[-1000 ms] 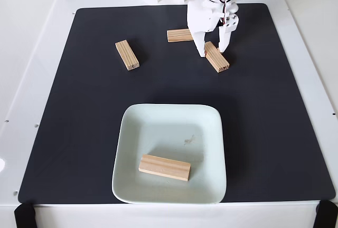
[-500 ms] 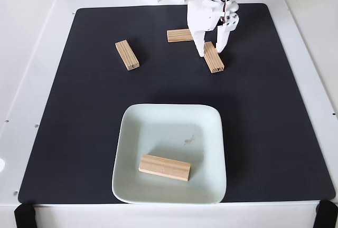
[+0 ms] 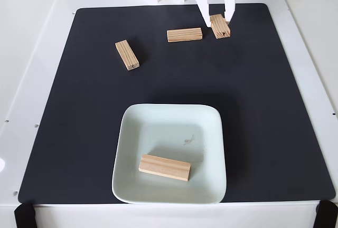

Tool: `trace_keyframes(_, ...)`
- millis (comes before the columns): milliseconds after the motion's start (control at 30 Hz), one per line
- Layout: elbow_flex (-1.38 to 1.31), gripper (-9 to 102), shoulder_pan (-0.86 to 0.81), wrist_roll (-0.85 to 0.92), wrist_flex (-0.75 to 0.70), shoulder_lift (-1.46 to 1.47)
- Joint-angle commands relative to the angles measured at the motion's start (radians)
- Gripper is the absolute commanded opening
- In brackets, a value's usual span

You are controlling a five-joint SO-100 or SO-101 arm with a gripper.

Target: Pick up the wooden block and place them on the plate.

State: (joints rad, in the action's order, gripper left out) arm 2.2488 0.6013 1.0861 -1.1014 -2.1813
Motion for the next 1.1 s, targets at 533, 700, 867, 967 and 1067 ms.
trace_keyframes(533,0.026,0,-0.112,-0.442,0.011,-0.221)
trace_keyframes(700,-0.202,0,-0.204,-0.655,0.009,0.032)
trace_keyframes(867,-0.413,0,-0.288,-0.801,0.009,0.305)
trace_keyframes(967,-0.558,0,-0.324,-0.897,0.009,0.443)
trace_keyframes(1067,-0.706,-1,-0.331,-0.962,0.009,0.555)
